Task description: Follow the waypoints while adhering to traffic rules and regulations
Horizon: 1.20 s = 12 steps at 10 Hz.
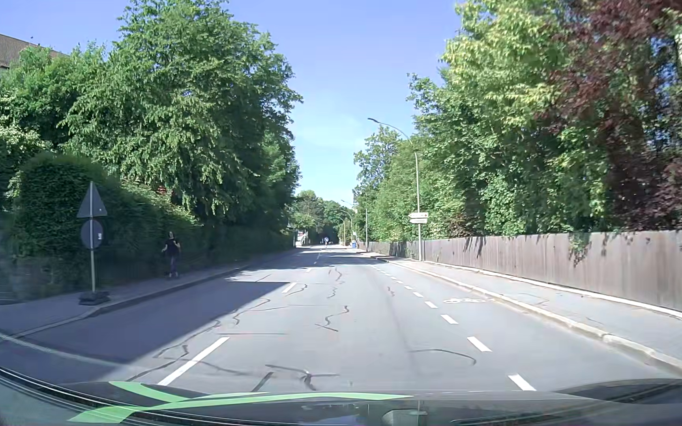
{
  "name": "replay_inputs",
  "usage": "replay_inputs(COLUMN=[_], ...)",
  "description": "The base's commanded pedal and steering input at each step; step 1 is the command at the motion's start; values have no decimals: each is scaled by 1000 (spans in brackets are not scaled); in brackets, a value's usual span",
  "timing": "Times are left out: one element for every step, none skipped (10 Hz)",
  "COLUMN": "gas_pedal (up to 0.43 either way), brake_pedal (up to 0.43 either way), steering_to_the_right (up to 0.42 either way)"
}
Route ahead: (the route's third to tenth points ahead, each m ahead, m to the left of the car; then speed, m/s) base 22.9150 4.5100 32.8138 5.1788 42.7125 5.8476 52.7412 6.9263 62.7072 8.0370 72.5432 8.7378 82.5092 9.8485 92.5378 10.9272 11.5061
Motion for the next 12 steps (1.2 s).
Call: replay_inputs(gas_pedal=[189, 189, 189, 189, 177, 150, 138, 138, 138, 138, 130, 130], brake_pedal=[0, 0, 0, 0, 0, 0, 0, 0, 0, 0, 0, 0], steering_to_the_right=[-20, -19, -18, -18, -16, -13, -12, -11, -11, -11, -11, -11])
